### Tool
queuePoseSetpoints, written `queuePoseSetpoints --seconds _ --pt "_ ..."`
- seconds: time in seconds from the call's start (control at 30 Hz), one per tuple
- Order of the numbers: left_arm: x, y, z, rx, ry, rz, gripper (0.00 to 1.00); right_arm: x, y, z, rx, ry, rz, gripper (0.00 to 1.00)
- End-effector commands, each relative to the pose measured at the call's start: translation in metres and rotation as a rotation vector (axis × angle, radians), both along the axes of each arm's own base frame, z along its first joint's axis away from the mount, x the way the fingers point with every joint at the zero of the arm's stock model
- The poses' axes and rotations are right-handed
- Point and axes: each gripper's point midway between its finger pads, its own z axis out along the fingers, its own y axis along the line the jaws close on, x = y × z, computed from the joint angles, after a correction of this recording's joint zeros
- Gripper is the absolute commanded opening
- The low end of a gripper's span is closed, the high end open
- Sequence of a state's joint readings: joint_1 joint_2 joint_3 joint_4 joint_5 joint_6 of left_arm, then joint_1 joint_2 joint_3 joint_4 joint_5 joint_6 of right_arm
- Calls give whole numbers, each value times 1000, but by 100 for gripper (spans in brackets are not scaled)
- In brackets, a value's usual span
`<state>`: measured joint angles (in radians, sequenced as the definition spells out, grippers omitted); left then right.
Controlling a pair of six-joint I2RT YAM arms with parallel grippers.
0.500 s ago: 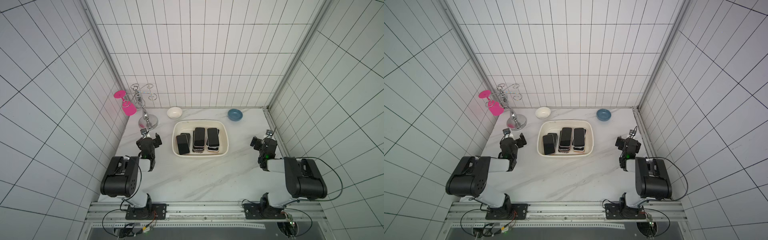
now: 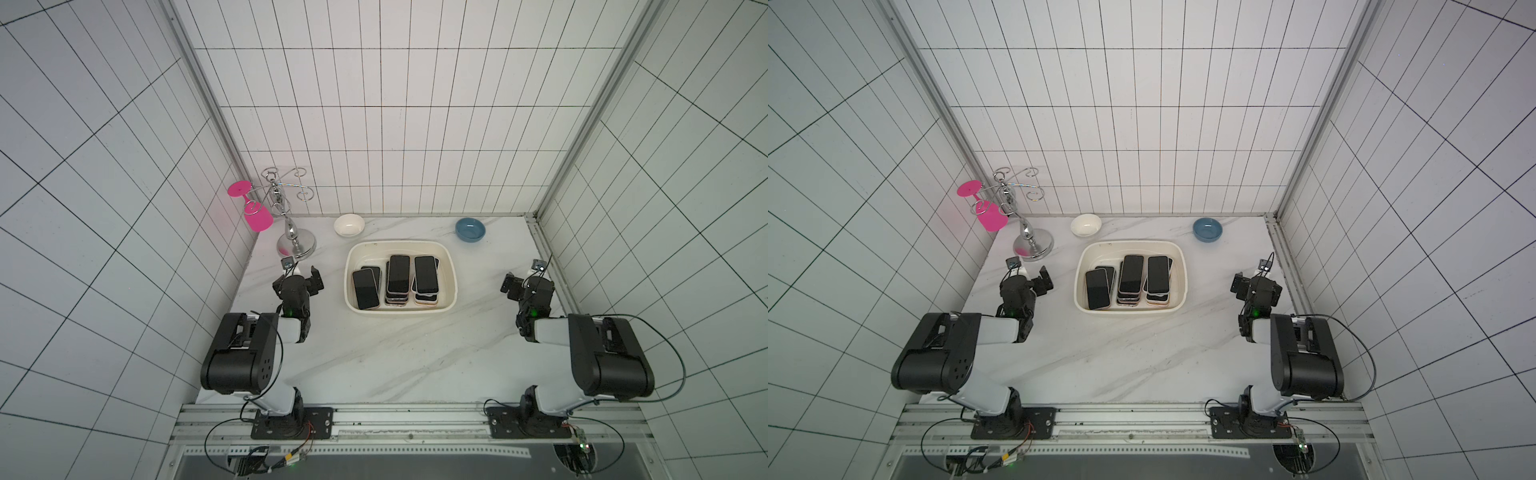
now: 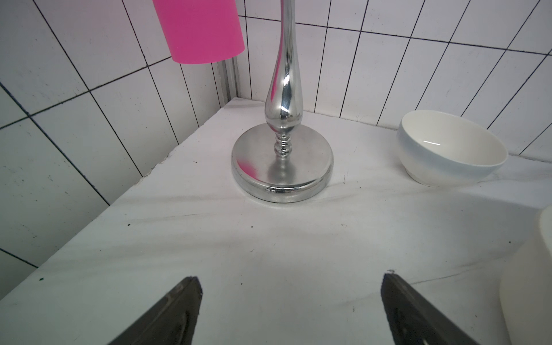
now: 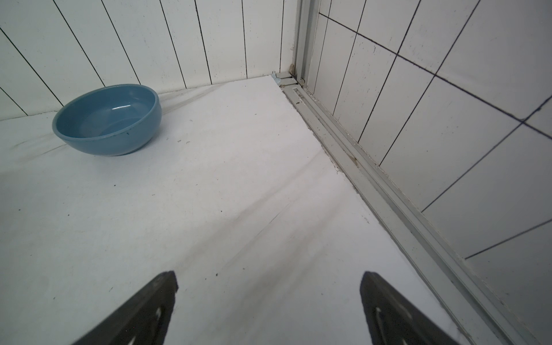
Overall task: Take the phone out of the storage box
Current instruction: Pick up the phone from the storage box.
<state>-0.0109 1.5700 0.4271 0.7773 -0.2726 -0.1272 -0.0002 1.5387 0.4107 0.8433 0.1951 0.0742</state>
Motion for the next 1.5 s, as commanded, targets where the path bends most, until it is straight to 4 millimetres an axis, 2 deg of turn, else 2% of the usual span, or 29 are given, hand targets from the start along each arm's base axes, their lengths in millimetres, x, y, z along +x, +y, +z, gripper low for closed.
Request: queuePoseSetpoints --seconds 0.0,0.07,0.1,0.17,0.23,0.27,0.37,0.4,0.5,0.6,0.7,0.83,1.2,1.47 --pt "9 -11 46 85 -25 6 98 -7 -4 24 -20 -20 -24 99" --pt "7 -16 86 97 -3 90 98 -10 -18 50 26 57 -133 99" --pt "4 -22 101 70 19 108 98 -9 -18 60 59 89 -139 99" --pt "-2 -58 137 -37 62 43 98 -4 -8 82 119 134 -116 99" --pt "-8 -97 155 -180 150 2 98 4 17 96 194 184 -20 99" --pt "-11 -120 157 -249 231 -12 98 6 30 100 210 223 10 99" --pt "-15 -188 139 -344 504 -75 98 8 66 108 189 332 95 99" --pt "-14 -204 127 -382 598 -76 98 7 73 109 183 368 106 99" --pt "-1 -229 101 -431 716 -61 98 3 96 110 215 425 167 99" --pt "10 -237 78 -435 757 -52 98 -1 107 111 233 444 208 99" --pt "10 -239 53 -407 824 -27 98 -6 109 107 226 480 226 99" --pt "3 -233 24 -368 874 8 98 -11 108 96 220 506 224 99" --pt "-10 -230 -23 -323 954 -38 98 -10 113 85 229 538 249 99" --pt "-18 -225 -39 -289 988 -45 98 -11 114 82 220 546 259 99"
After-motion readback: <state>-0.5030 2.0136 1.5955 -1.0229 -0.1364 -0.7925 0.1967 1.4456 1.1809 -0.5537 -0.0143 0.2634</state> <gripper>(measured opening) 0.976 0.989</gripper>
